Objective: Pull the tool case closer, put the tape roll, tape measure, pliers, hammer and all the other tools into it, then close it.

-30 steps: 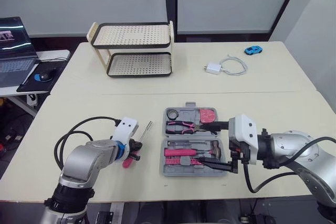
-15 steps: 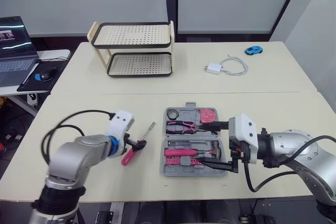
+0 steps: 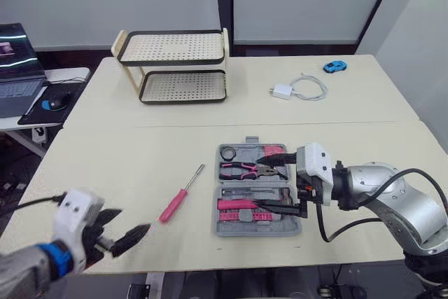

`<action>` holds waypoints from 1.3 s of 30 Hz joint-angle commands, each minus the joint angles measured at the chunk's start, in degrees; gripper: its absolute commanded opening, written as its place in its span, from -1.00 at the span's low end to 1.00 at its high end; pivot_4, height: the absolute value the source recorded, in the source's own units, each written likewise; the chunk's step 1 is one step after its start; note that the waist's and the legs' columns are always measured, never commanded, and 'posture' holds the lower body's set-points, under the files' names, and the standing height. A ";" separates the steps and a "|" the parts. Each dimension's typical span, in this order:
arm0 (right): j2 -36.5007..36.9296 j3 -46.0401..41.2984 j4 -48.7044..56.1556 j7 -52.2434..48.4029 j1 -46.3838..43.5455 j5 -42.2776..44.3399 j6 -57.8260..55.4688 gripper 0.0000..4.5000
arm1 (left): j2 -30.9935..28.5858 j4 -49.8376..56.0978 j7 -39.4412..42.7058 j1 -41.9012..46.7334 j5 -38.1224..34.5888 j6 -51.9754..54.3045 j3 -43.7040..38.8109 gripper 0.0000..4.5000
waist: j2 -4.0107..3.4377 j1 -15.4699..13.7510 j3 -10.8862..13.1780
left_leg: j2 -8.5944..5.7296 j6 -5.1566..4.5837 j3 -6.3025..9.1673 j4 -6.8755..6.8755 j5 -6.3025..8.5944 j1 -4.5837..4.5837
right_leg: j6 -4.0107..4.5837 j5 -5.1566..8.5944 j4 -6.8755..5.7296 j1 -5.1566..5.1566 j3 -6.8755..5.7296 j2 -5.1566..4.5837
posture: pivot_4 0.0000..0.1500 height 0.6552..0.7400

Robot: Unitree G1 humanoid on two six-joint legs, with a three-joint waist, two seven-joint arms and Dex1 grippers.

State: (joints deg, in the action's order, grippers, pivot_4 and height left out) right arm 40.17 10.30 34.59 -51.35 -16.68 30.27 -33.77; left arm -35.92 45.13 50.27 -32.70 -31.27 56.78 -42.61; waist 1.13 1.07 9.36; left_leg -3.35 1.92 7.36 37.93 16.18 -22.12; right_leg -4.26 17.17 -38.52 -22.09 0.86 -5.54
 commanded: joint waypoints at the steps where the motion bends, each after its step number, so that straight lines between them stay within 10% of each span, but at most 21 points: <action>1: -0.29 -0.76 0.77 -0.48 -1.12 0.19 1.17 1.00 | 3.02 -2.10 5.03 -6.08 -0.71 -9.98 -4.79 0.99 | 0.00 -0.62 0.00 | -0.02 -0.01 0.00 0.00 0.00 0.00 | 0.01 0.00 0.02 0.01 0.00 -0.03 | 1.00 1.00; 9: 0.15 -0.49 1.84 0.04 -0.21 -0.19 0.72 1.00 | 3.73 -3.69 2.44 -6.01 -0.89 -17.06 0.01 0.99 | 0.00 -1.45 0.00 | 0.01 -0.03 0.14 -0.04 0.02 0.04 | 0.04 -0.07 0.57 0.10 -0.15 -0.01 | 1.00 1.00; 28: 1.31 -1.96 4.06 2.28 0.53 -0.32 -1.44 1.00 | 1.62 -19.53 -20.56 24.06 20.44 -16.72 42.08 0.99 | -0.06 -0.90 0.00 | 0.05 -0.01 0.15 -0.12 0.03 0.22 | 0.00 -0.24 0.49 0.33 0.00 0.27 | 1.00 1.00; 39: 0.98 -2.48 6.92 5.71 1.25 0.61 -4.19 1.00 | 4.95 -27.06 -23.68 28.65 24.45 -18.51 46.43 0.99 | -0.06 -0.94 0.00 | 0.04 -0.01 0.18 -0.11 0.03 0.20 | -0.01 -0.24 0.49 0.32 -0.02 0.25 | 1.00 1.00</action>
State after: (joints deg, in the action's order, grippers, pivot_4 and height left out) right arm 41.17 9.58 39.29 -46.10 -15.33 30.35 -38.09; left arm -31.45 18.23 27.41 -4.34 -7.70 38.76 3.19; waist 1.07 0.13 9.36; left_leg -3.31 1.91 7.54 37.82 16.21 -21.92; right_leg -4.27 16.93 -38.03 -21.76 0.84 -5.29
